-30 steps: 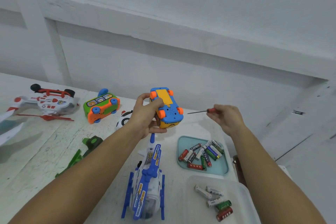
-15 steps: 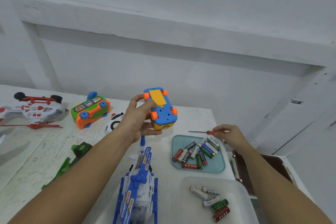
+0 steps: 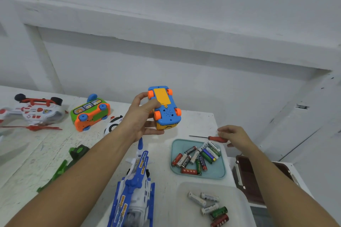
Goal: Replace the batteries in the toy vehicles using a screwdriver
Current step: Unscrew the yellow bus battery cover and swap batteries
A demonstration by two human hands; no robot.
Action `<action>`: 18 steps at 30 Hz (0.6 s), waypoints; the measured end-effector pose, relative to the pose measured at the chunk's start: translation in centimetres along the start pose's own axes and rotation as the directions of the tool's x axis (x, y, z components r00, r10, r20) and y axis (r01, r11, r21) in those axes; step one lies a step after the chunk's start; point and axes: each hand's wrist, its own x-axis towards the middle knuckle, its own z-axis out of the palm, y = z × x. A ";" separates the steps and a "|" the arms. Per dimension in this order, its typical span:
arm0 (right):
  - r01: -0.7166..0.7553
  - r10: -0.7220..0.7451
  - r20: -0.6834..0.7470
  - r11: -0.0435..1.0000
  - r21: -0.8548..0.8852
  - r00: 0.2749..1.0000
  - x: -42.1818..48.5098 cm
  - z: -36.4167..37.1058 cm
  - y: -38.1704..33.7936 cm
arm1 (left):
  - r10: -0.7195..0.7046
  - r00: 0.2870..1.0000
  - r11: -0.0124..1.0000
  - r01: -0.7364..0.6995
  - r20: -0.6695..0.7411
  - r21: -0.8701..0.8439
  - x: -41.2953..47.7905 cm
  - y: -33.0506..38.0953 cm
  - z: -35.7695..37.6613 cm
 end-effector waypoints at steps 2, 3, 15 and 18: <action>0.014 -0.015 -0.021 0.999 -0.034 1.000 0.2 -0.3 -0.5 | 0.001 1.000 1.000 -0.001 0.009 0.010 0.1 0.1 0.2; 0.030 -0.033 -0.040 0.998 -0.061 0.999 0.3 -0.5 -1.0 | 0.003 1.000 1.000 -0.004 0.016 0.018 0.1 0.1 0.3; 0.481 -0.494 0.011 0.851 0.209 0.869 -4.5 4.2 -16.0 | 0.041 0.991 0.988 -0.060 0.129 0.140 1.4 1.4 1.8; 0.518 -0.523 0.005 0.845 0.132 0.852 -4.8 5.8 -16.9 | 0.074 0.988 0.983 -0.095 0.136 0.155 1.6 2.0 1.9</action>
